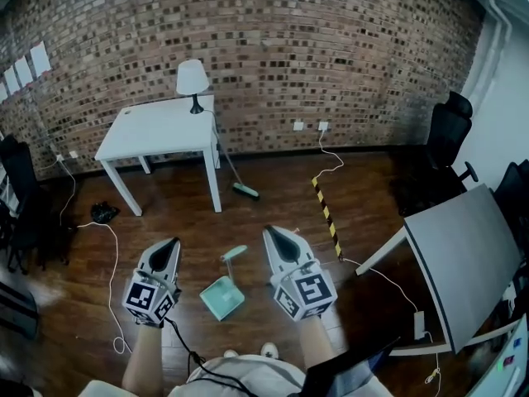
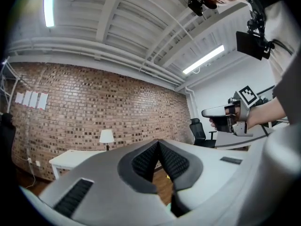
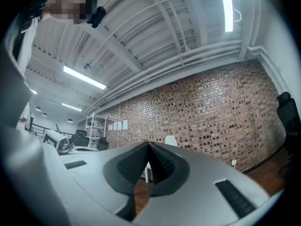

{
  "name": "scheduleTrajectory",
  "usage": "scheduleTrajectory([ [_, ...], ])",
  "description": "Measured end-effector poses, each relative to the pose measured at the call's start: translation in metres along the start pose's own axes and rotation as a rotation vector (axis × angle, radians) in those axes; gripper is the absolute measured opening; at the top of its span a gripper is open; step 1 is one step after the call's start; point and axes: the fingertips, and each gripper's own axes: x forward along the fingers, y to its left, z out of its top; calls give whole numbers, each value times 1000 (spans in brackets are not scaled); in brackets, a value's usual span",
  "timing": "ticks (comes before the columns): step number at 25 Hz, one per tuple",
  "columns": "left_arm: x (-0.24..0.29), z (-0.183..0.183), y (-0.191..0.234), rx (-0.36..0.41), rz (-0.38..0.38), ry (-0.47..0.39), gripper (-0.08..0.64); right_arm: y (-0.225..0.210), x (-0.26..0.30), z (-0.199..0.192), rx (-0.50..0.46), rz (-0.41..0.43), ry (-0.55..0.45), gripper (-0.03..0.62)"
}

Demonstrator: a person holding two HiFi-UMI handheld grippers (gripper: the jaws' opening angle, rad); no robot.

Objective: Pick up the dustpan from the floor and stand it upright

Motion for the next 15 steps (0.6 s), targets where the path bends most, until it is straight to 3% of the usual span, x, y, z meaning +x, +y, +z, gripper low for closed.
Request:
scheduleTrajectory([
  [4, -9, 3, -3, 27, -11, 11, 9, 1, -7, -1, -36, -30, 17, 2],
  [9, -30, 24, -3, 12, -7, -49, 9, 14, -22, -1, -58, -36, 36, 2],
  [15, -70, 16, -16, -2, -49, -14, 9, 29, -60, -4, -62, -93, 58, 2],
])
